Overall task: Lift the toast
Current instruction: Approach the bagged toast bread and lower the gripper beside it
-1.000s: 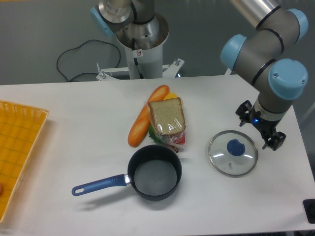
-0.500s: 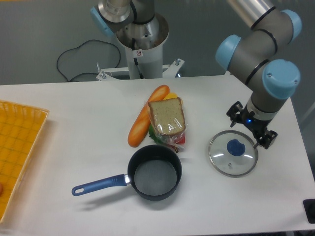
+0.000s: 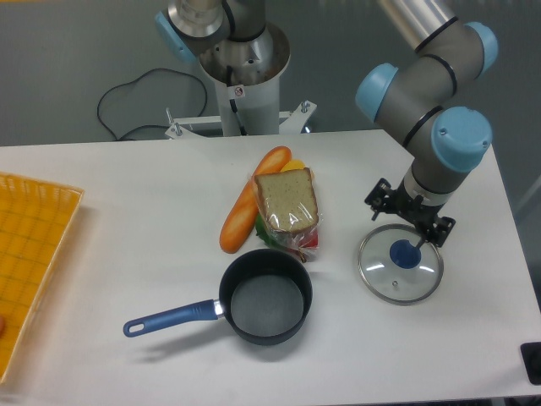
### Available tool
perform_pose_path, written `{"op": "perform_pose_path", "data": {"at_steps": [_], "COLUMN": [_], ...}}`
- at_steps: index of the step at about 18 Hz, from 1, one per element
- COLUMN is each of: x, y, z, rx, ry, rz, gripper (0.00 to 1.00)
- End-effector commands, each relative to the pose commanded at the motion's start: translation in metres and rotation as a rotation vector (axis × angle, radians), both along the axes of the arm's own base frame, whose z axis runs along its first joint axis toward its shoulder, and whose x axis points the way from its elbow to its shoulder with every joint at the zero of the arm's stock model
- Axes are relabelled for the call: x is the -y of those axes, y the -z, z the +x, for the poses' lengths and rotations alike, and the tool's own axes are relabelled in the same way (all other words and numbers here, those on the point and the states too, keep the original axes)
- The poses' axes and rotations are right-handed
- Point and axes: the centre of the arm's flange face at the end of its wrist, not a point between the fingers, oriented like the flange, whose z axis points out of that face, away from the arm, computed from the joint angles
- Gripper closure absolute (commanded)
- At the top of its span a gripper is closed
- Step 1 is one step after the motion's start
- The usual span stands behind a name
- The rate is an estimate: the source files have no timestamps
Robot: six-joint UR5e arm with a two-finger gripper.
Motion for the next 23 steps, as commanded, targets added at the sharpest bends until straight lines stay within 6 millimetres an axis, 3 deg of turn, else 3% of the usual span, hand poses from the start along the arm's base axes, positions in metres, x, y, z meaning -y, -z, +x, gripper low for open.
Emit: {"op": "perform_pose_path", "data": {"at_steps": [4,7,12,16,19,23], "x": [0.012,0.013,0.011,0.012,0.009,-0.012], "y": [0.008,0.021,0.025,0.024,0.015,0.005], "z": [0.017,0.03,0.042,0.044,0.045,0.054], "rx": [-0.012,0.024,0.064,0.093,0.087,0.077], "ry": [-0.029,-0.032,-0.016,-0.027,-0.142,-0.275], "rz": [0.019,0.019,-0.007,-0.02,-0.034,-0.05], "gripper": [0.0,0.0,0.0,0.0,0.0,0.0]}}
